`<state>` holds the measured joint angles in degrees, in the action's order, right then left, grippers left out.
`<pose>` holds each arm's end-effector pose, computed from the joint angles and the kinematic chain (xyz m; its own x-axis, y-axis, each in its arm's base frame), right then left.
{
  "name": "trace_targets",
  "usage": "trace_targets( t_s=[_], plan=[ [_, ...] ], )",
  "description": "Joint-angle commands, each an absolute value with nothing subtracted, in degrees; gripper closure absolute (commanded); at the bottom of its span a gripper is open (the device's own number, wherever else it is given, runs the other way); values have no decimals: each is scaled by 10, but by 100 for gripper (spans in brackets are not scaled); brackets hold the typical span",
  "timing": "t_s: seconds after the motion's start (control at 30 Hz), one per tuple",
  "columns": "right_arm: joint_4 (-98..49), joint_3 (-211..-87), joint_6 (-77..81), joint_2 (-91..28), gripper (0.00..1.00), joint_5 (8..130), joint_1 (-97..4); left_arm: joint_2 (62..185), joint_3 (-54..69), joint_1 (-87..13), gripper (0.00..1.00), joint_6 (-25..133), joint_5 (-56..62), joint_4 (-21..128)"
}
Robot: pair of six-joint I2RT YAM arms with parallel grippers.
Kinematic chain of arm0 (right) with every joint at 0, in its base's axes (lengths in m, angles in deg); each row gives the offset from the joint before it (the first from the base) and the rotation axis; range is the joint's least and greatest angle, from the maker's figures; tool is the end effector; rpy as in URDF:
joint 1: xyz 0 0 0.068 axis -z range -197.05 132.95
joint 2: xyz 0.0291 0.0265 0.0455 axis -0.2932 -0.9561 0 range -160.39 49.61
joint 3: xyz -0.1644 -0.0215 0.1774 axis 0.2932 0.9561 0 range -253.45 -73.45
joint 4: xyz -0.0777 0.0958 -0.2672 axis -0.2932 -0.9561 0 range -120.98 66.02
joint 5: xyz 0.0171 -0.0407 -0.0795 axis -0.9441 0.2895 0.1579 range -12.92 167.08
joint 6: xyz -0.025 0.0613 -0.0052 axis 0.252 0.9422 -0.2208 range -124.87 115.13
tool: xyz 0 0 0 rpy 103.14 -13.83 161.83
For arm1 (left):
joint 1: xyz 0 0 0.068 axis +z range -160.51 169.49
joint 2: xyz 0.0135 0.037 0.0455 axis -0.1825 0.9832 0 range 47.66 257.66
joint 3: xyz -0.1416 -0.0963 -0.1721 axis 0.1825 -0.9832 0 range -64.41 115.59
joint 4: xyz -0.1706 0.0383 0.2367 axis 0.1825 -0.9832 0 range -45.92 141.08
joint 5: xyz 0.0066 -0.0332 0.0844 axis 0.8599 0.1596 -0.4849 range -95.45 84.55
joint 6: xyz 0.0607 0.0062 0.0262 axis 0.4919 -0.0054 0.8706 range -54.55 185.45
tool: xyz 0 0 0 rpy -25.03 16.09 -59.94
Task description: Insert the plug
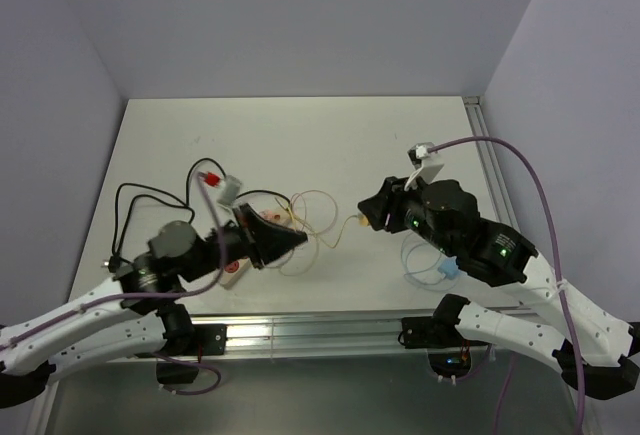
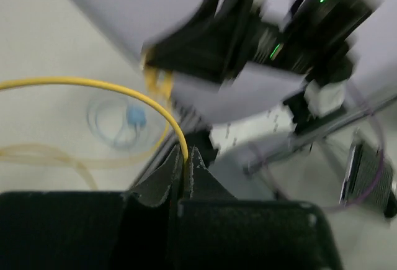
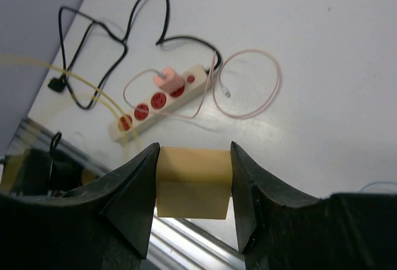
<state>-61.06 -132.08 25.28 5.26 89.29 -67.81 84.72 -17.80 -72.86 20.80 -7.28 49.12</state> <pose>0.1512 0.1677 0.3548 -0.5302 0.1268 -0.8383 -0.4248 0.8159 0.3921 0.1063 -0.1991 0.3762 -0.5682 -0.4289 -0.7022 0.6625 0.2677 -0.6996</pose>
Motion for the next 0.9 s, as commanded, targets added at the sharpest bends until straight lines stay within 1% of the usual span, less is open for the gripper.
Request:
trace_targets(
  t_s=[0.0, 0.1, 0.17, 0.2, 0.23, 0.27, 0.3, 0.33, 0.37, 0.4, 0.43, 0.5, 0.53, 0.6, 0.63, 0.73, 0.77, 0.87],
  plan=[
    [-571, -1363, 218, 51, 100, 972, -682, 851, -294, -731, 100, 172, 107, 612],
    [-491, -1339, 168, 60, 100, 967, -681, 838, -378, -741, 100, 147, 161, 695],
    [-441, -1330, 133, 61, 100, 950, -682, 835, -406, -749, 100, 144, 167, 708],
    [-431, -1330, 124, 59, 100, 926, -681, 834, -409, -758, 98, 146, 160, 698],
    [-423, -1333, 117, 58, 100, 912, -682, 831, -406, -763, 89, 147, 150, 685],
    [-408, -1334, 103, 57, 100, 890, -682, 827, -402, -766, 60, 152, 124, 668],
    [-402, -1335, 94, 56, 100, 868, -682, 823, -395, -770, 46, 160, 111, 635],
    [-401, -1339, 87, 57, 100, 819, -681, 809, -382, -770, 35, 166, 95, 621],
    [-404, -1341, 71, 56, 100, 794, -681, 799, -376, -770, 21, 172, 84, 608],
    [-408, -1343, 68, 57, 100, 774, -682, 790, -369, -770, 18, 188, 63, 597],
    [-412, -1339, 59, 58, 100, 712, -681, 771, -356, -770, 16, 197, 55, 583],
    [-408, -1330, 55, 65, 100, 647, -682, 753, -347, -770, 13, 224, 46, 583],
    [-402, -1318, 55, 68, 100, 578, -682, 739, -344, -770, 12, 232, 47, 599],
    [-379, -1306, 61, 70, 100, 495, -681, 732, -343, -770, 10, 253, 67, 624],
    [-359, -1297, 70, 63, 100, 419, -682, 734, -340, -770, 7, 259, 80, 653],
    [-323, -1286, 85, 51, 100, 326, -681, 755, -330, -770, 1, 274, 119, 681],
    [-308, -1286, 91, 45, 100, 286, -681, 764, -323, -770, 0, 275, 126, 680],
    [-307, -1293, 75, 41, 100, 247, -682, 803, -291, -770, 1, 270, 145, 645]
  ],
)
